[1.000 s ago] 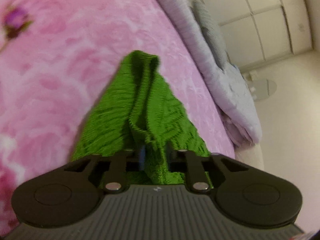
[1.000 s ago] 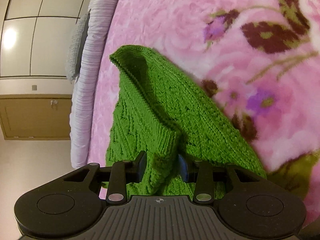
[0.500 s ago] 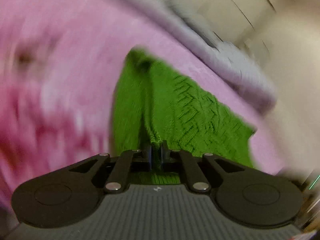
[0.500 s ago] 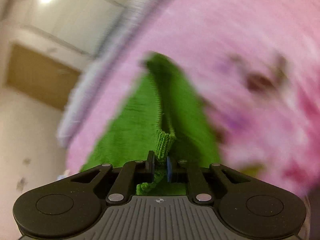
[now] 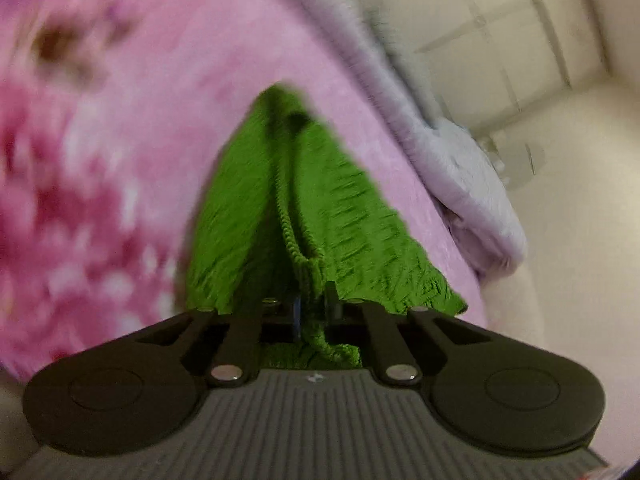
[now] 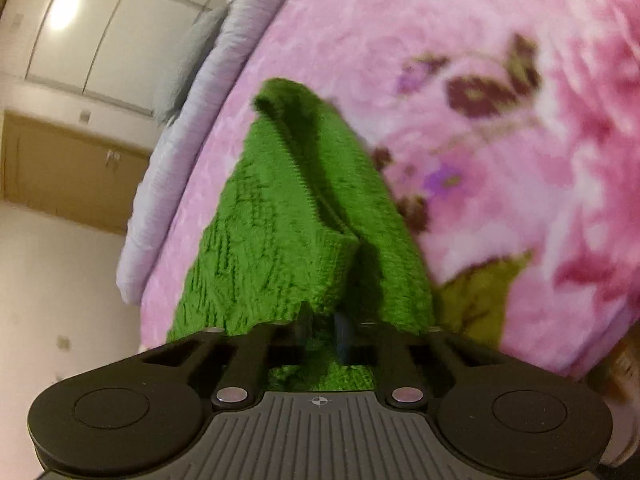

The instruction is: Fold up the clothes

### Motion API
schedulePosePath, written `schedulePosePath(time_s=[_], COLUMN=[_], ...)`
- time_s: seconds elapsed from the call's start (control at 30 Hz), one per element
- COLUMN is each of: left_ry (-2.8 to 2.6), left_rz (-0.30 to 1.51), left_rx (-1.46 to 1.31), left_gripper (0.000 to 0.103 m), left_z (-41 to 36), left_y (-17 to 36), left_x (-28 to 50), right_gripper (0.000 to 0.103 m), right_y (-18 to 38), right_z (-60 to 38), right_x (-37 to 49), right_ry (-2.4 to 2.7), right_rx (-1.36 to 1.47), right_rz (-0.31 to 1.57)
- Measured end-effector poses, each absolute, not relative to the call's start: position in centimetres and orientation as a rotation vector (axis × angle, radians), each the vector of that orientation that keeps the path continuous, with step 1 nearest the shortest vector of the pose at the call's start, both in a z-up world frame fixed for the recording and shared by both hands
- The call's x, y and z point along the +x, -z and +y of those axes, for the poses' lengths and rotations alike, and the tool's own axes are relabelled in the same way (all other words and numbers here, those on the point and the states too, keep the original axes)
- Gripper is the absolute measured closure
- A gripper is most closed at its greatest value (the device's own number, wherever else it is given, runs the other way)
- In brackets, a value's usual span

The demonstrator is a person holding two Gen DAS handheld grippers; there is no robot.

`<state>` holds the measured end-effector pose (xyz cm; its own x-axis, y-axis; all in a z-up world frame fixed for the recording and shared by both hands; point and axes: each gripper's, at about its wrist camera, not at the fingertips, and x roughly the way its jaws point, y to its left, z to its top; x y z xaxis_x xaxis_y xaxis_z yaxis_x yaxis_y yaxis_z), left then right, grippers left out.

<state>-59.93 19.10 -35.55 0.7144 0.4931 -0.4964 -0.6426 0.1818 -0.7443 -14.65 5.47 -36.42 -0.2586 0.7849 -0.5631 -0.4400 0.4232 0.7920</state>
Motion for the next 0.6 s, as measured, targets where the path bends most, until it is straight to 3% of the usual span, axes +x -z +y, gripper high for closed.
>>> schedulePosePath(time_s=[0.2,0.6], left_ry=[-0.816,-0.876], left_rz=[0.198,0.274], left_rx=[-0.992,-0.977], left_gripper=[0.097,0.091], left_z=[17.1,15.6], left_y=[34.5,36.7], left_x=[-60.2,-60.1], right_gripper=[0.094,0.093], right_y=[33.6,35.5], right_z=[3.4,2.3], right_x=[-15.2,-16.2], right_ry=[-1.302,-1.242], right_rx=[0.323,0.151], right_rz=[1.337,1.296])
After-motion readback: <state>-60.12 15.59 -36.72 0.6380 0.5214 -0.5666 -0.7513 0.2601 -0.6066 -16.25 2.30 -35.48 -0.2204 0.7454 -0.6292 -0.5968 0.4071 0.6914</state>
